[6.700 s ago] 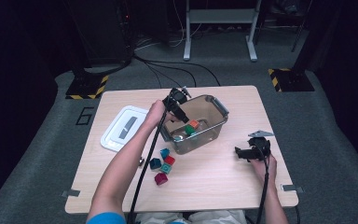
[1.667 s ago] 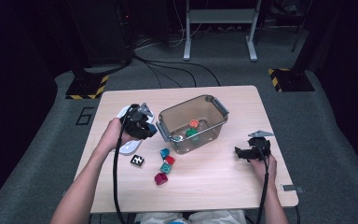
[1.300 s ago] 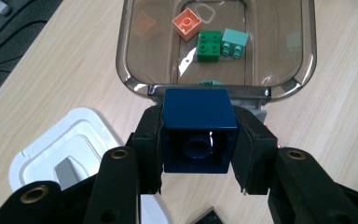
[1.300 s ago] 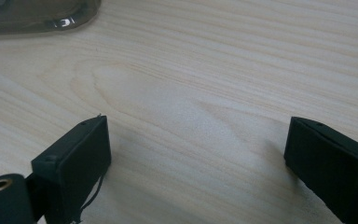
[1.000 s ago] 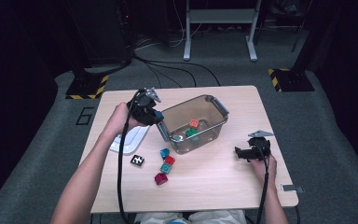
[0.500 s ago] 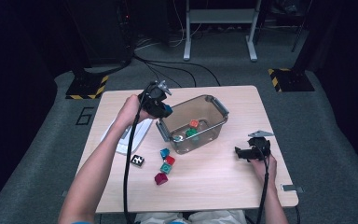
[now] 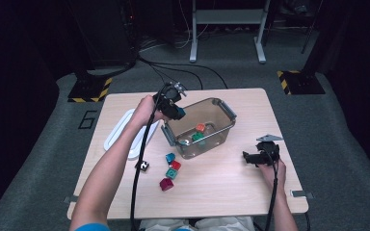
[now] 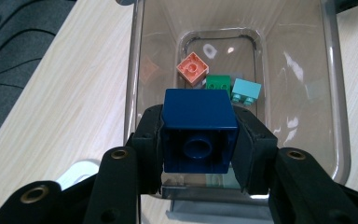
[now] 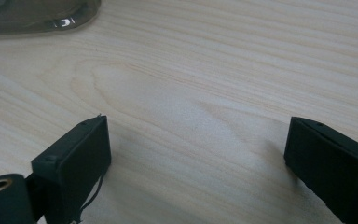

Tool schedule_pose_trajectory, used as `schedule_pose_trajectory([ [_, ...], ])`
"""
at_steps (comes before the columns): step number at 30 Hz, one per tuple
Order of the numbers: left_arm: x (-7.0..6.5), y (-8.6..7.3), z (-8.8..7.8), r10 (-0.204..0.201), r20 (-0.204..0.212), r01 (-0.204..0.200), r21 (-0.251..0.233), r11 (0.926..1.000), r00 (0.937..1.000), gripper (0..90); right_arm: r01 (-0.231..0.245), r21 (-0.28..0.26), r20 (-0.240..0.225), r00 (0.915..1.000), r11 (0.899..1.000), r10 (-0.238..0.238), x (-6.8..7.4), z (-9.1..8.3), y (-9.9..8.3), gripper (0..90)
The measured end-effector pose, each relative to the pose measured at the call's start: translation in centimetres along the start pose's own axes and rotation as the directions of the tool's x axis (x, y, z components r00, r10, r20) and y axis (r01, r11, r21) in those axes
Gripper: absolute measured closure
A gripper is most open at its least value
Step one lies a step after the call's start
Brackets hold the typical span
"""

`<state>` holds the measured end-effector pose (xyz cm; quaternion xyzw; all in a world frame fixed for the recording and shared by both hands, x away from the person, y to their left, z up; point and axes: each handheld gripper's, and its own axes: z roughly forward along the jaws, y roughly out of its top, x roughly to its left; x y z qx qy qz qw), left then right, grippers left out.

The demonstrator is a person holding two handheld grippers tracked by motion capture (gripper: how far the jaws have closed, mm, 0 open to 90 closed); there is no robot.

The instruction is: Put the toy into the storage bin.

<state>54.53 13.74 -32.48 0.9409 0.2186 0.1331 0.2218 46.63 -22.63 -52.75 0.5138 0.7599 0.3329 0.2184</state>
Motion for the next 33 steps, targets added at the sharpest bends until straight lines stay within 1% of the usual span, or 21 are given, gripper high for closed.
schedule_pose_trajectory([
  [2,0.1,0.2,0.4,-0.006,0.006,0.005,0.005,1.0000,1.0000,58.7,-0.002,0.001,0.000,1.0000,1.000,0.002,0.0,0.0,0.0,6.6],
  [3,0.1,0.3,0.7,-0.003,0.006,0.003,0.008,1.0000,1.0000,58.6,0.005,0.001,0.000,1.0000,1.000,-0.005,0.0,0.0,0.0,6.6],
  [4,0.1,0.3,0.9,-0.006,0.010,0.006,0.012,0.9999,0.9999,58.6,-0.002,0.000,0.000,1.0000,1.000,0.002,0.0,0.0,0.0,6.6],
  [8,0.2,0.7,1.9,-0.013,0.025,0.013,0.022,0.9997,0.9996,58.6,0.000,0.001,0.000,1.0000,1.000,0.000,0.0,0.0,0.0,6.6],
  [16,0.6,1.1,3.8,-0.030,0.029,0.029,0.057,0.9980,0.9991,58.6,-0.002,0.000,0.000,1.0000,1.000,0.002,0.0,0.0,0.0,6.6],
  [17,0.6,1.1,4.0,-0.031,0.029,0.029,0.059,0.9978,0.9991,58.6,0.008,0.001,-0.001,1.0000,1.000,-0.008,-0.1,0.0,0.0,6.6],
  [20,0.6,1.4,4.7,-0.037,0.034,0.034,0.069,0.9970,0.9988,58.6,0.007,0.000,-0.001,1.0000,1.000,-0.007,-0.1,0.0,0.0,6.6],
  [24,0.5,1.7,5.6,-0.038,0.036,0.035,0.081,0.9961,0.9986,58.5,0.009,0.000,-0.001,1.0000,1.000,-0.009,-0.1,0.0,0.0,6.6],
  [25,0.4,1.8,5.7,-0.035,0.038,0.031,0.084,0.9959,0.9987,58.6,0.002,-0.001,-0.001,1.0000,1.000,-0.002,0.0,0.0,0.0,6.6],
  [26,0.4,1.8,5.9,-0.035,0.039,0.032,0.085,0.9958,0.9986,58.5,0.009,0.000,-0.001,1.0000,1.000,-0.009,-0.1,0.0,0.0,6.7],
  [30,0.2,2.1,6.5,-0.044,0.048,0.039,0.092,0.9950,0.9979,58.5,0.005,-0.001,-0.001,1.0000,1.000,-0.005,-0.1,0.0,0.0,6.6],
  [33,0.0,2.3,7.0,-0.031,0.052,0.025,0.107,0.9940,0.9982,58.5,0.007,0.000,-0.001,1.0000,1.000,-0.007,-0.1,0.0,0.0,6.7],
])
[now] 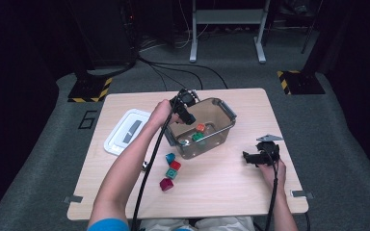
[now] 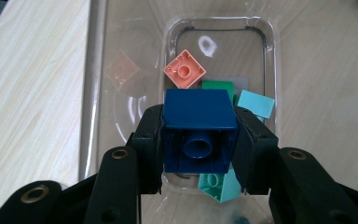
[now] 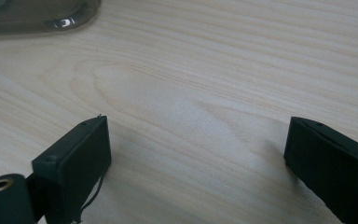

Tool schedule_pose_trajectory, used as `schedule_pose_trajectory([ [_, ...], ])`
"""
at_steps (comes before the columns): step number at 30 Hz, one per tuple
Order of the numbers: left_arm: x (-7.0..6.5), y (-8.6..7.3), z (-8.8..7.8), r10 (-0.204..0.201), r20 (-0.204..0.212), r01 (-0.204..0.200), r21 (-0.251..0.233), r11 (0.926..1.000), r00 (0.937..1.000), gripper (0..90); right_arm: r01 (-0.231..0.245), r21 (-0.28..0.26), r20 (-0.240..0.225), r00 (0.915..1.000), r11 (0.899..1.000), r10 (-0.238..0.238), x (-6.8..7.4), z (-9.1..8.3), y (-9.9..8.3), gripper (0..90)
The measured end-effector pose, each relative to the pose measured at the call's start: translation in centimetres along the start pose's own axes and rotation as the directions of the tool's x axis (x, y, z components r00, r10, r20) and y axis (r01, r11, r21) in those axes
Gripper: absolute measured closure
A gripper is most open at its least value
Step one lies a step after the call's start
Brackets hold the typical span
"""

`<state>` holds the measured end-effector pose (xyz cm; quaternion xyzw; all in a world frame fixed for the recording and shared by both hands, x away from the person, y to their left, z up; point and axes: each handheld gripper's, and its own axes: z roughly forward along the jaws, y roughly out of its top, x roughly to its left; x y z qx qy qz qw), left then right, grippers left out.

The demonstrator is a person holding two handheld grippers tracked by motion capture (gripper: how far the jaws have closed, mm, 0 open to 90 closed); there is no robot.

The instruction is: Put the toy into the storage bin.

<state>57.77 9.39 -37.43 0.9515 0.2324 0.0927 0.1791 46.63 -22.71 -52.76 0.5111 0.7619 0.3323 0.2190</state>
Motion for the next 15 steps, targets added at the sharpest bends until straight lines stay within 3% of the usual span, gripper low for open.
schedule_pose_trajectory([
  [6,-0.06,0.09,0.47,-0.016,0.008,0.016,0.021,0.9997,0.9998,57.9,-0.002,0.000,0.001,1.0000,1.000,0.002,0.02,-0.01,0.00,6.7],
  [10,0.03,-0.05,0.42,-0.032,0.003,0.032,0.031,0.9990,0.9995,48.8,-0.002,0.000,0.000,1.0000,1.000,0.002,0.02,-0.01,0.00,6.7],
  [15,0.06,-0.51,-0.27,-0.046,-0.005,0.046,0.010,0.9989,0.9989,38.7,-0.001,0.001,0.001,1.0000,1.000,0.001,0.02,-0.01,0.00,6.8],
])
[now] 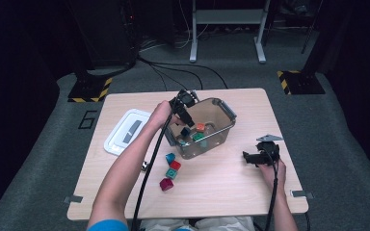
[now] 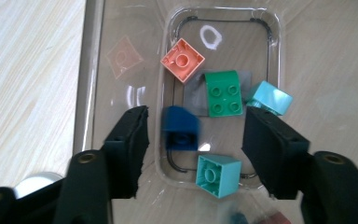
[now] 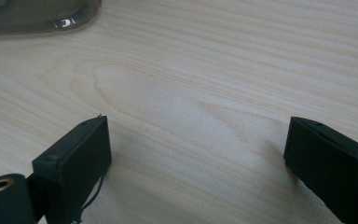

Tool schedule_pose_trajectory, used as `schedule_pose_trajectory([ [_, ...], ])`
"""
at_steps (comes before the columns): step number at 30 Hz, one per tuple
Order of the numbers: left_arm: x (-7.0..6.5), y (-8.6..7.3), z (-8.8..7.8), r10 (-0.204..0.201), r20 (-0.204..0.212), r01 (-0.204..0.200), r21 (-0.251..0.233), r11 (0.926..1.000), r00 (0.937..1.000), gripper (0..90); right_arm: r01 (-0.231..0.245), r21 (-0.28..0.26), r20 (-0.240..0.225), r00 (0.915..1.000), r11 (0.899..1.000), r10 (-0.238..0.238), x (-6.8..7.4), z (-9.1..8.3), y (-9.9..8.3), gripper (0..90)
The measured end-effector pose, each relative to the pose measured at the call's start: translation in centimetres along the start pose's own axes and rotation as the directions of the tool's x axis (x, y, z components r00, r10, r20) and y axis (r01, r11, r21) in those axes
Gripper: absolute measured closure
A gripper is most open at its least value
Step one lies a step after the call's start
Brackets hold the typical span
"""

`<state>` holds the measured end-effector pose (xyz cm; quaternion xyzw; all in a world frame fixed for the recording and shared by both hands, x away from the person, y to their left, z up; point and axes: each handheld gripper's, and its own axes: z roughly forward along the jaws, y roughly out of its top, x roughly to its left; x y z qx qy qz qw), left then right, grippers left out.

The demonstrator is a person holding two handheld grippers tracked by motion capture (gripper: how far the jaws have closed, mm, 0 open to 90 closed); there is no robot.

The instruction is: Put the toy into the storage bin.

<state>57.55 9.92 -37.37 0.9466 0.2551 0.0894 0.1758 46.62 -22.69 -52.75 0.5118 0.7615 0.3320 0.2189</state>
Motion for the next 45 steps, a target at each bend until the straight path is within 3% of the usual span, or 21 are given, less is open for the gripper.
schedule_pose_trajectory([
  [15,-0.8,-3.0,-3.9,-0.001,-0.018,0.000,-0.077,0.9970,0.9998,16.4,-0.003,-0.003,0.003,1.0000,1.000,0.003,0.1,0.0,0.0,6.7],
  [23,-1.1,-5.4,-5.9,-0.003,-0.038,-0.001,-0.106,0.9943,0.9993,14.7,-0.003,-0.002,0.001,1.0000,1.000,0.003,0.1,0.0,0.0,6.7],
  [30,-1.0,-7.7,-6.8,-0.029,-0.053,0.021,-0.138,0.9902,0.9982,13.7,-0.003,-0.003,0.001,1.0000,1.000,0.003,0.1,0.0,0.0,6.7],
  [45,-0.4,-13.0,-7.0,-0.103,-0.049,0.095,-0.149,0.9843,0.9934,11.3,-0.003,-0.003,0.001,1.0000,1.000,0.003,0.1,0.0,0.0,6.7],
])
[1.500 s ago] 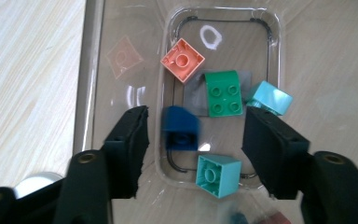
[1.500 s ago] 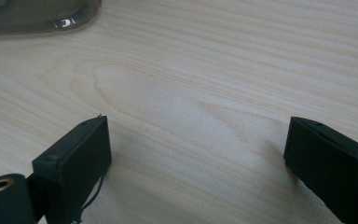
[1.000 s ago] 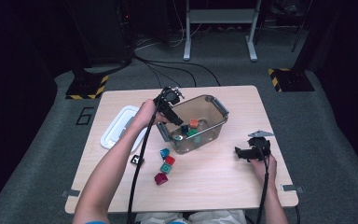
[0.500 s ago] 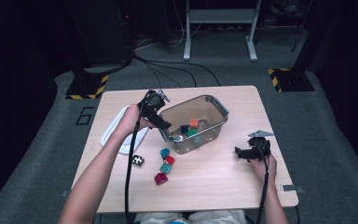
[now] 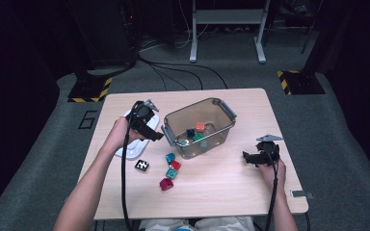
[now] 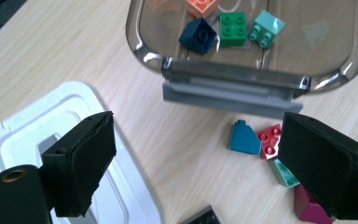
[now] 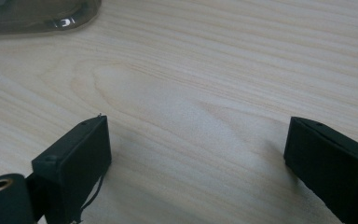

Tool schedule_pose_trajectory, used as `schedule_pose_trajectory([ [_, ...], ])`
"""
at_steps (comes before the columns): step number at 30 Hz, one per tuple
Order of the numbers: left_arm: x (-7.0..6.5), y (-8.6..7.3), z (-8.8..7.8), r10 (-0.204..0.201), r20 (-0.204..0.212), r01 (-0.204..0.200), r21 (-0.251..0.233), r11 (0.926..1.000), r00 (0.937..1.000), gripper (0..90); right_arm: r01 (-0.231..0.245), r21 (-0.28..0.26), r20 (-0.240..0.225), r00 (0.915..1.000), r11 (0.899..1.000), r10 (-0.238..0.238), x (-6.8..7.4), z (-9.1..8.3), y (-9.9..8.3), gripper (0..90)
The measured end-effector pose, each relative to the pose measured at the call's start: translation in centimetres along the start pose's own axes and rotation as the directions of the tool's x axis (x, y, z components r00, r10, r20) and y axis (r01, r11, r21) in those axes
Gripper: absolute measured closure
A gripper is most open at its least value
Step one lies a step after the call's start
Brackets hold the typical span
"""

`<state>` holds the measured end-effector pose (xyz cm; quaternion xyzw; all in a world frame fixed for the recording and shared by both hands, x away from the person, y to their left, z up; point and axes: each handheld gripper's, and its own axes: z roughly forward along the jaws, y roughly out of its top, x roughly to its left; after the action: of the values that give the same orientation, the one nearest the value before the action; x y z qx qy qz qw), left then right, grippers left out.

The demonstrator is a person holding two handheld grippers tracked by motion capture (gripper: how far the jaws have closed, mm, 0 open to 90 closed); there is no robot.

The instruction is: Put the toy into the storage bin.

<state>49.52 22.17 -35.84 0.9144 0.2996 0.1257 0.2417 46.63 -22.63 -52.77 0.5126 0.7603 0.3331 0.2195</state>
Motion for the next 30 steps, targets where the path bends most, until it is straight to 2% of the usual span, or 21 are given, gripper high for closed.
schedule_pose_trajectory([
  [8,0.1,-3.1,0.7,-0.045,0.005,0.045,0.010,0.9989,0.9990,11.1,0.000,0.000,0.000,1.0000,1.000,0.000,0.0,0.0,0.0,6.7],
  [14,0.0,-5.5,1.8,-0.090,-0.004,0.090,0.025,0.9957,0.9960,10.0,0.000,0.000,0.002,1.0000,1.000,0.000,0.0,0.0,0.0,6.7],
  [17,-0.1,-6.6,2.4,-0.111,0.005,0.111,0.028,0.9934,0.9938,9.7,0.000,0.000,0.003,1.0000,1.000,0.000,0.0,0.0,0.0,6.7],
  [22,-0.5,-8.2,3.4,-0.125,-0.004,0.125,0.040,0.9914,0.9922,9.6,0.000,0.000,0.003,1.0000,1.000,0.000,0.0,0.0,0.0,6.7],
  [24,-0.7,-8.9,3.9,-0.122,-0.026,0.123,0.051,0.9911,0.9922,9.7,0.000,0.000,0.003,1.0000,1.000,0.000,0.0,0.0,0.0,6.7],
  [26,-1.0,-9.6,4.3,-0.136,-0.017,0.136,0.047,0.9895,0.9906,9.7,0.000,0.000,0.004,1.0000,1.000,0.000,0.0,0.0,0.0,6.7],
  [28,-1.2,-10.1,4.7,-0.128,-0.037,0.130,0.060,0.9897,0.9910,9.8,0.001,-0.001,0.002,1.0000,1.000,-0.001,0.0,0.0,0.0,6.6],
  [30,-1.5,-10.6,5.1,-0.136,-0.026,0.138,0.065,0.9883,0.9903,10.0,0.000,0.000,0.004,1.0000,1.000,0.000,0.0,0.0,0.0,6.7],
])
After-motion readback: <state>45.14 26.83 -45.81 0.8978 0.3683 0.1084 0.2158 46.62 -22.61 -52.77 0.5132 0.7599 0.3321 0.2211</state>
